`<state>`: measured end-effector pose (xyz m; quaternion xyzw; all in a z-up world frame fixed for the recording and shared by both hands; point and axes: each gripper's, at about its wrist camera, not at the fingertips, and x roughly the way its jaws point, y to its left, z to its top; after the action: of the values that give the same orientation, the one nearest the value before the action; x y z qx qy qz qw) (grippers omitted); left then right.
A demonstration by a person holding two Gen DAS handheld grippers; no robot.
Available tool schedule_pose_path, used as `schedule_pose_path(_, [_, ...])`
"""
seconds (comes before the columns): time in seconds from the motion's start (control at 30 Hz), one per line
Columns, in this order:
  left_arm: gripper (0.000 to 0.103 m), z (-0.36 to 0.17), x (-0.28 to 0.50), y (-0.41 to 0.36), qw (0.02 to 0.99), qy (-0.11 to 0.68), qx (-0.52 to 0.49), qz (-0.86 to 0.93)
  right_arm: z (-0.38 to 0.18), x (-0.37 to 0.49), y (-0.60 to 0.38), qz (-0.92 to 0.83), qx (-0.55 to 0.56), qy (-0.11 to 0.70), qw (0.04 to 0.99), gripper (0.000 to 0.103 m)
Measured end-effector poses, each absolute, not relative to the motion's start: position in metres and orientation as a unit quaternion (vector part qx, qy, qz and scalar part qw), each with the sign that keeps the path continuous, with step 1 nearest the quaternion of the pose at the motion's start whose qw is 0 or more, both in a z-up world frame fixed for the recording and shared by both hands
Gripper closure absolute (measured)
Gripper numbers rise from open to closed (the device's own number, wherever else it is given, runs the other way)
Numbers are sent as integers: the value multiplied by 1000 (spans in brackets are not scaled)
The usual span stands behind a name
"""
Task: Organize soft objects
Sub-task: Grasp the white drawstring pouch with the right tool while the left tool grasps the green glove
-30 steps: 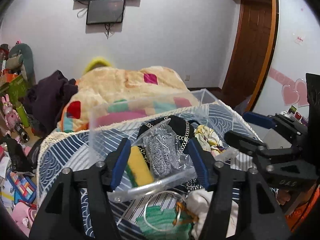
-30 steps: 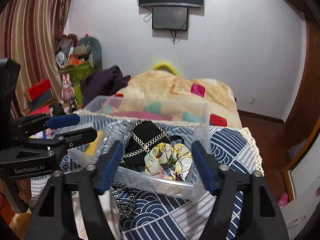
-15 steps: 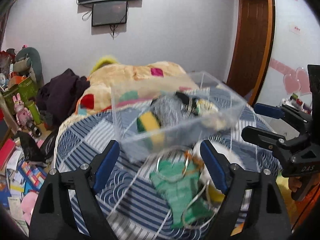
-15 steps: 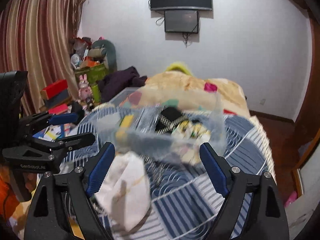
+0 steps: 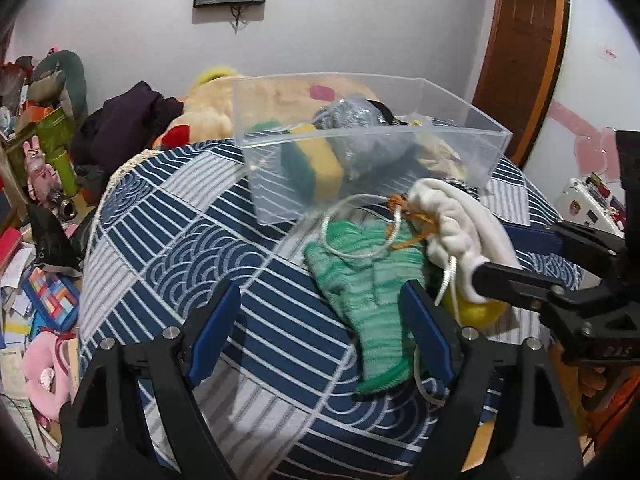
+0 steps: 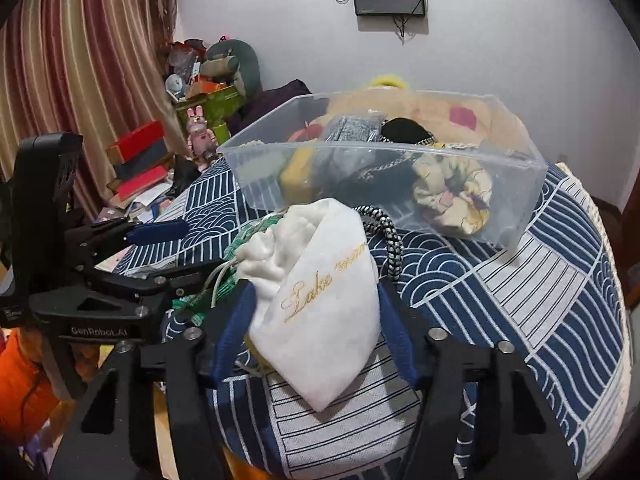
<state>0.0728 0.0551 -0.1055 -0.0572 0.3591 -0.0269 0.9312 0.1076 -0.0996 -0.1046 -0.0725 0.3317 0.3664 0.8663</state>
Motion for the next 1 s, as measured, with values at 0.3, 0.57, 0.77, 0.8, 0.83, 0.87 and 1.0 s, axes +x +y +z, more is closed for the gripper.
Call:
schedule_pose_path(0.3, [40,-120,81,35,922,378,-60,-59,-93,101,-118,360,-56,311,878,93])
schedule_pose_path(0.57, [81,-116,72,32,925,367,-55,-74,-73,91,-133,349,-45,275,895,95])
schedule_pose_path(0.77, [89,-98,61,38,934,345,-60,-66,-56,88,-146,335,-32,246,909,96])
schedule_pose_path(0.8, [89,-94,58,40,936,339,-62,-65,-54,88,-148,334,-29,246,909,96])
schedule_pose_path(0.83, [89,-91,57,42,937,337,-64,-64,-53,90,-149,336,-27,249,908,96])
schedule_pose_path(0.87, [89,-87,55,43,939,332,-64,-62,-53,91,-148,340,-27,253,905,96])
schedule_pose_path(1.0, [89,-76,49,44,944,320,-63,-57,-63,100,-140,350,-17,297,888,69])
